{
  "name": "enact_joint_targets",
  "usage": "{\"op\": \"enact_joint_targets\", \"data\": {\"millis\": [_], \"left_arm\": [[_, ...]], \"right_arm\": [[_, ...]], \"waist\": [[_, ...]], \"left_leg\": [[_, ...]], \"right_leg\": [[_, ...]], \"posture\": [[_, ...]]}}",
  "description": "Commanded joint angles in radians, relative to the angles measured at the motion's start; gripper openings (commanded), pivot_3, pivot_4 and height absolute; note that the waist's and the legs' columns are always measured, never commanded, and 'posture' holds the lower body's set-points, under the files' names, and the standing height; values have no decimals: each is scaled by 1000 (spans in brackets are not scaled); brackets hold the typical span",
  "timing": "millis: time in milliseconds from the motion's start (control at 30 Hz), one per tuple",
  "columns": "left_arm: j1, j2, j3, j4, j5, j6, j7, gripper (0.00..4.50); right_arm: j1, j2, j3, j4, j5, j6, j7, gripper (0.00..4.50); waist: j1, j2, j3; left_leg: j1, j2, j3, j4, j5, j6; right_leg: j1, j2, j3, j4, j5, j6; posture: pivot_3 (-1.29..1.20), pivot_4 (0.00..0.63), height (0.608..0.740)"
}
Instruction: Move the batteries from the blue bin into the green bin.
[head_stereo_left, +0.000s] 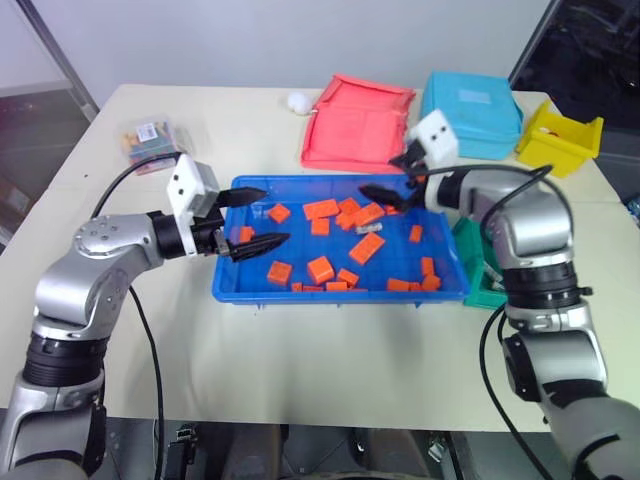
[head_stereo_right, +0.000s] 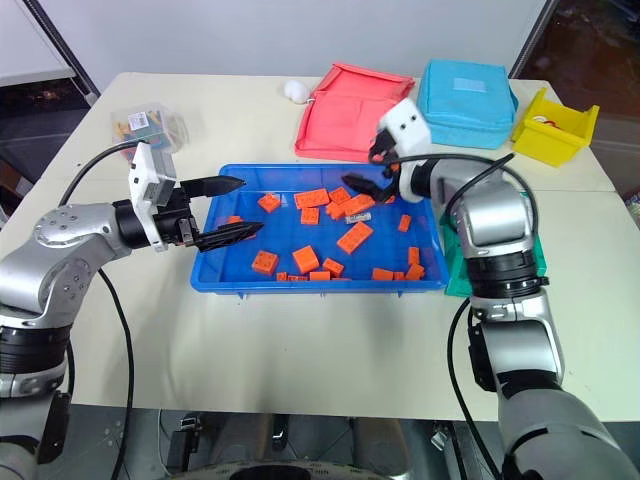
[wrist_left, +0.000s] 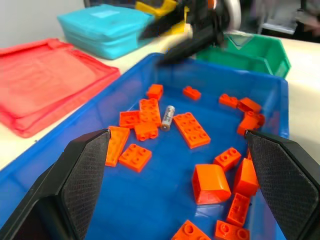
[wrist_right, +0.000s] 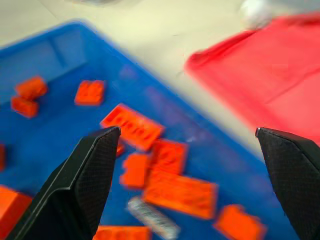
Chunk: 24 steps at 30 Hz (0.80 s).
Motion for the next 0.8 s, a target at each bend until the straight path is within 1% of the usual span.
{"op": "enact_joint_targets", "data": {"millis": [33, 133, 367, 633, 800], "left_arm": [[22, 10, 46, -50, -21, 9, 22, 4500], [39, 10, 58, -68, -26, 17, 36, 4500], [76, 5, 66, -103, -38, 25, 62, 4500], [57, 0, 57, -89, -32, 18, 68, 4500], [67, -3, 61, -89, -29, 10, 69, 4500]], "right_arm": [[32, 0, 37, -49, 23, 25, 14, 4460], [51, -9, 64, -47, 26, 30, 18, 4460], [90, -17, 84, -69, 56, 73, 27, 4460], [63, 14, 106, 62, 44, 48, 18, 4460], [9, 11, 125, 165, 11, -25, 16, 4460]], "waist": [[2, 0, 0], [-2, 0, 0], [-4, 0, 0], [-3, 0, 0], [-4, 0, 0]], "left_leg": [[0, 0, 0, 0, 0, 0], [0, 0, 0, 1, 0, 0], [0, 2, 0, 1, 0, 0], [1, 2, 0, 2, 0, 0], [1, 2, 0, 2, 0, 0]], "right_leg": [[0, 0, 0, 0, 0, 0], [0, 1, 0, 0, 0, 0], [0, 3, 0, 0, 0, 0], [1, 3, 0, 0, 0, 0], [1, 3, 0, 0, 0, 0]], "posture": [[0, 150, 740], [0, 150, 740], [0, 150, 740], [0, 150, 740], [0, 150, 740]]}}
